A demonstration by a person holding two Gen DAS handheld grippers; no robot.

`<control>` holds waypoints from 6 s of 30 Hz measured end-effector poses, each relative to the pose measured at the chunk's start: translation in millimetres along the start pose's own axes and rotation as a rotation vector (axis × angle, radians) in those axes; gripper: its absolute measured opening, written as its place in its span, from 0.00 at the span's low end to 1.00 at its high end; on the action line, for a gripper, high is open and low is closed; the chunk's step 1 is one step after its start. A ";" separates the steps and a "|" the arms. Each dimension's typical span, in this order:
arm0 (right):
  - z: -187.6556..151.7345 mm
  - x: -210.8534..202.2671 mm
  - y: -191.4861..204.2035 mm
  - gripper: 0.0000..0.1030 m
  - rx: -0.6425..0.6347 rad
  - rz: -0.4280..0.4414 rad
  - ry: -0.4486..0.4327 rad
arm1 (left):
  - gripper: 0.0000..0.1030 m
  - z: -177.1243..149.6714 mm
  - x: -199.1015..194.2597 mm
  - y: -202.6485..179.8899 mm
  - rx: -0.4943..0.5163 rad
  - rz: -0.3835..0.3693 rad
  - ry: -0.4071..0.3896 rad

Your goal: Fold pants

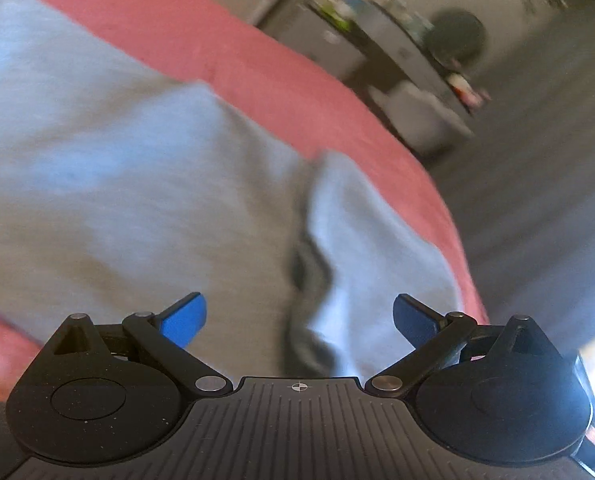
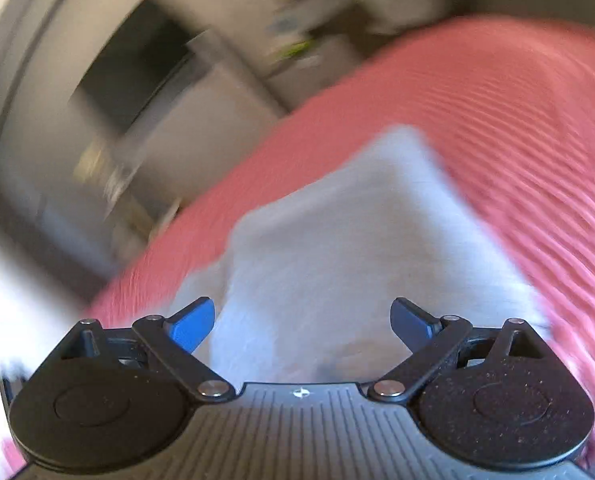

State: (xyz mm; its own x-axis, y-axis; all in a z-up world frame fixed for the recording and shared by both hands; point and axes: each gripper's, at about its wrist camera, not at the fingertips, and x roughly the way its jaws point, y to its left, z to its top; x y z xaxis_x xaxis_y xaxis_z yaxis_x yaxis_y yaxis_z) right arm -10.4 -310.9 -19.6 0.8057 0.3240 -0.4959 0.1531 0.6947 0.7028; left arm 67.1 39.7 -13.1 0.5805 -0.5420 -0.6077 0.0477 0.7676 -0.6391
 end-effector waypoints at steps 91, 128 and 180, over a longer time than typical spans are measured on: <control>88.1 68.9 -19.3 0.15 -0.083 -0.166 0.096 | 0.83 -55.3 58.1 -47.8 0.467 0.264 0.094; 15.1 192.4 106.5 0.75 -0.535 -0.200 0.159 | 0.93 12.9 -66.6 42.1 -0.049 0.228 -0.321; -90.9 111.4 86.8 0.95 -0.727 -0.312 0.027 | 0.81 58.3 -113.8 245.0 -0.302 0.346 -0.456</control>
State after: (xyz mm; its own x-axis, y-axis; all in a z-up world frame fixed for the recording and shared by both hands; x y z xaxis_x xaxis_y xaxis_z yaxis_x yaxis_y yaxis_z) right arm 40.6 -156.1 -60.1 0.7716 0.0536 -0.6339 -0.0499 0.9985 0.0237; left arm 60.1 309.5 -73.1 0.8117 -0.0294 -0.5833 -0.3963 0.7059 -0.5870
